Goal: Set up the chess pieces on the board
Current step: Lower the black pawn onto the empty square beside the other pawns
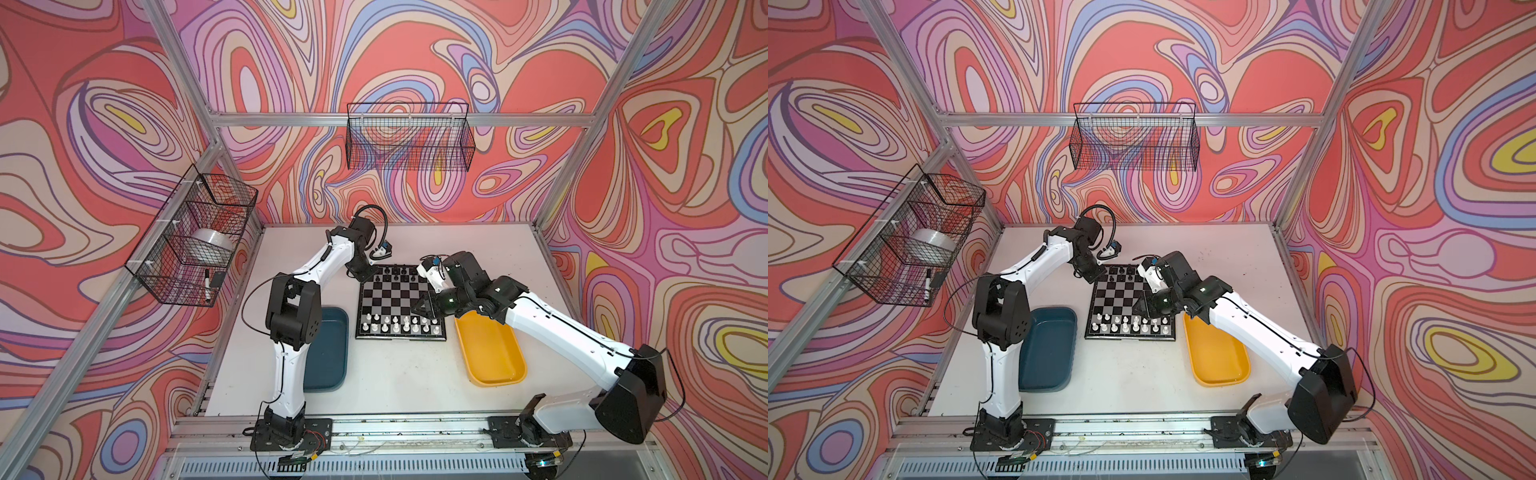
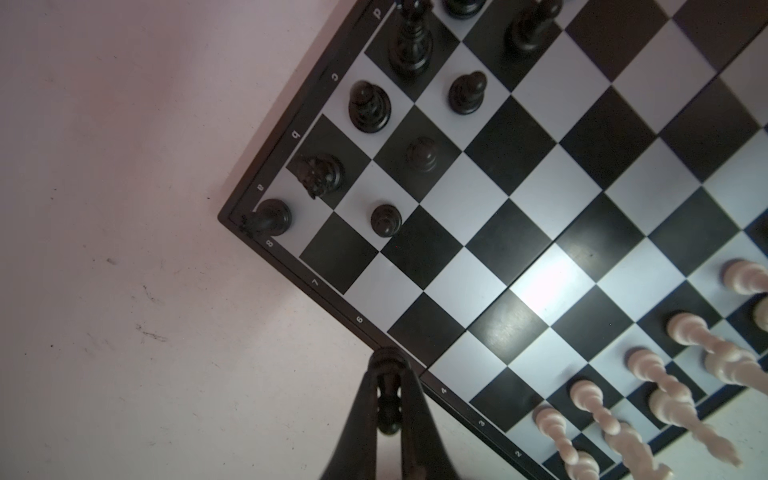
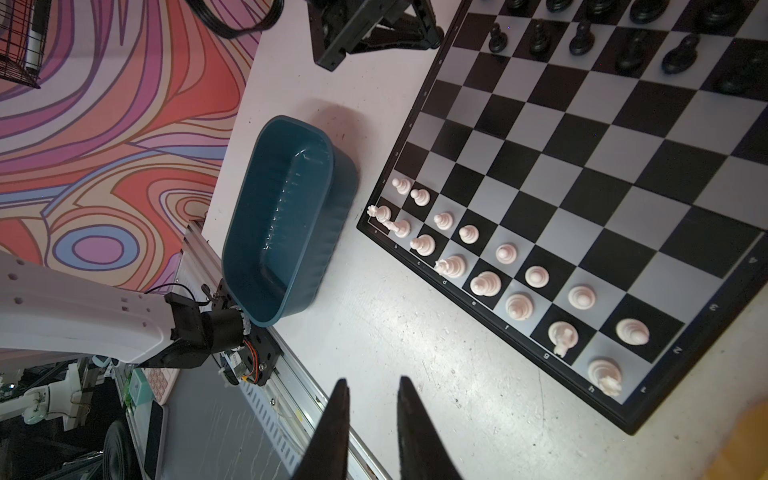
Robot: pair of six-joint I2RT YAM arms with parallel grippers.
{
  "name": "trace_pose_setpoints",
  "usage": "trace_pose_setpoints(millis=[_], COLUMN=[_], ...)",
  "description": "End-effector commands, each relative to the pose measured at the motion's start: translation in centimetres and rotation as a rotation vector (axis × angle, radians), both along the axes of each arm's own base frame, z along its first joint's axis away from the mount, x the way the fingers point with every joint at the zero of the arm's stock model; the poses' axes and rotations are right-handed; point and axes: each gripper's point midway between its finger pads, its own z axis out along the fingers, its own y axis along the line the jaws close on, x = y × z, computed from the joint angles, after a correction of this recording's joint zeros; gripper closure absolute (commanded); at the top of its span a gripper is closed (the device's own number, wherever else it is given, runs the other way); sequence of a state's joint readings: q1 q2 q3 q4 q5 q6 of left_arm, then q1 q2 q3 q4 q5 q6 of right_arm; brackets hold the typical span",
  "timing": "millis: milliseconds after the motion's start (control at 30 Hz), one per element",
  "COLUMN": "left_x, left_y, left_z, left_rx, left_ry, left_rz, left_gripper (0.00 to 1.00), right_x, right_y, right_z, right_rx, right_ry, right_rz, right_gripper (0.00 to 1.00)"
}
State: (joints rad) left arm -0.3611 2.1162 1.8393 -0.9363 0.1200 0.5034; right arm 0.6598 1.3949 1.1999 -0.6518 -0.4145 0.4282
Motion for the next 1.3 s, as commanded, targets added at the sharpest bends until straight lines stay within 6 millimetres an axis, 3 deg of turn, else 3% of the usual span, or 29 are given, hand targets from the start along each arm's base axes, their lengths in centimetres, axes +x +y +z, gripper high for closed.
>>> trace_pose_setpoints(millis=[0, 633, 1267], left_x=[0.5, 1.4, 3.0], left_y=[-0.7, -1.8, -1.0], left_z=[-0.4, -1.8, -3.5], left_rx=[-0.013, -0.015, 0.05], left_ry=[0.002, 0.006, -0.024], left_rz=[-0.001, 0.009, 0.033], left_gripper=[0.88, 0.87, 0.86], right_x=[0.0, -0.2, -0.1], right_y=[-0.4, -0.7, -0.7], right_z=[0.4, 0.1, -0.5], right_rx=[-0.003, -0.008, -0.02], right_ry=[-0.01, -0.009, -0.003], right_rz=[-0.011, -0.017, -0.017], right_gripper=[0.79, 0.79, 0.79])
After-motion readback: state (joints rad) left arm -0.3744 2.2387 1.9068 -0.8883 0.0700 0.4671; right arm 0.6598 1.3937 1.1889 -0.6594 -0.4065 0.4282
